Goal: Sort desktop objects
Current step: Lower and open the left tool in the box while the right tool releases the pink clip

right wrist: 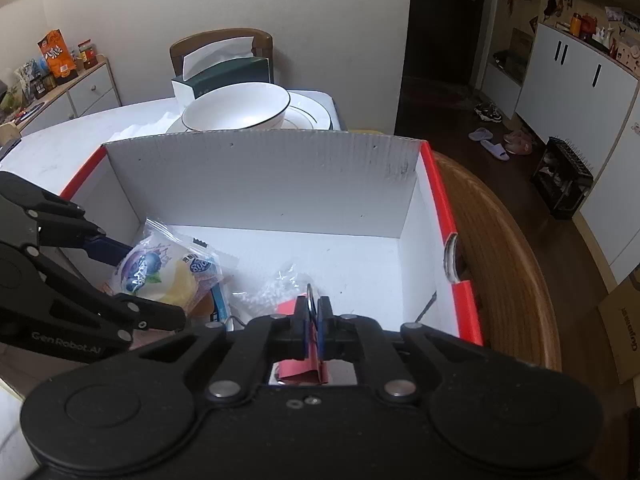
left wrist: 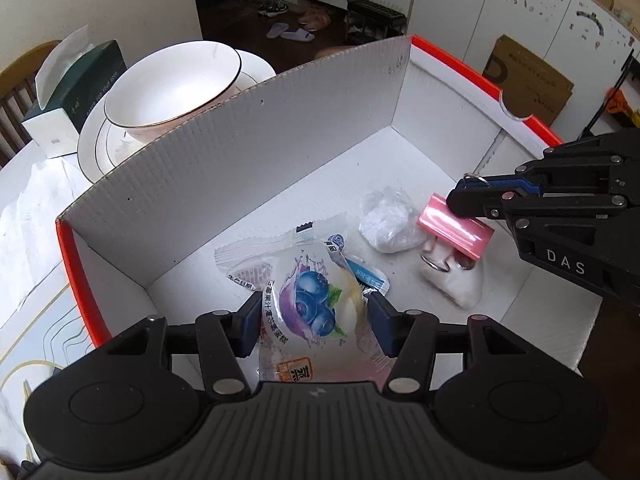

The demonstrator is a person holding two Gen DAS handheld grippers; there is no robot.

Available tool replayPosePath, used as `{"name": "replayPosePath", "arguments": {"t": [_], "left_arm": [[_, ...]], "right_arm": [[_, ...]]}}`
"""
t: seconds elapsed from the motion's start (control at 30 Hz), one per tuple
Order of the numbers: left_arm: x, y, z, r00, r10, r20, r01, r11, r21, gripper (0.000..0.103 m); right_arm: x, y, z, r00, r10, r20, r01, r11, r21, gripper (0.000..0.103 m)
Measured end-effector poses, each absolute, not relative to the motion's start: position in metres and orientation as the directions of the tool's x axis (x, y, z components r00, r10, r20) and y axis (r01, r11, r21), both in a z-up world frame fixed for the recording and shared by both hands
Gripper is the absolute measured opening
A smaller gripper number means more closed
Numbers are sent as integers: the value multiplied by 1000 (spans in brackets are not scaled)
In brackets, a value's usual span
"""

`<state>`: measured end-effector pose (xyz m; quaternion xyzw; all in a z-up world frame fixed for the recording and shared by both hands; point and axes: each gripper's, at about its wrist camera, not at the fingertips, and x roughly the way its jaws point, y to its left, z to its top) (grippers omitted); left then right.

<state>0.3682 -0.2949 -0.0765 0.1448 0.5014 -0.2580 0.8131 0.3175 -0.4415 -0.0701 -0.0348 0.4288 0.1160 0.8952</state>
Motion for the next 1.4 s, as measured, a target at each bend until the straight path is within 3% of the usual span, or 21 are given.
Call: {"name": "replayPosePath", "arguments": {"t": [0.33,1.03,1.33,1.4], "left_arm": [[357,-287,-67,376,-326,-867,570,819,-60,65],[306,-248,-15,531,-399,-748,520,850,-84,68],[281,-221,-1,580,-412,-703,503,860,-88,75],[275,-214,1,591,-409,-695,497,863,-86,80]], "right_arm": [[310,-441,-66,593,214,-776,-275,960,55,19],[278,-443,-22,646,325,-691,-326,936,135,62],[260,-425,-7,668,356,-654,-346,926,151,69],[256,-420,-6,675,356,-646,-345,926,151,70]]}}
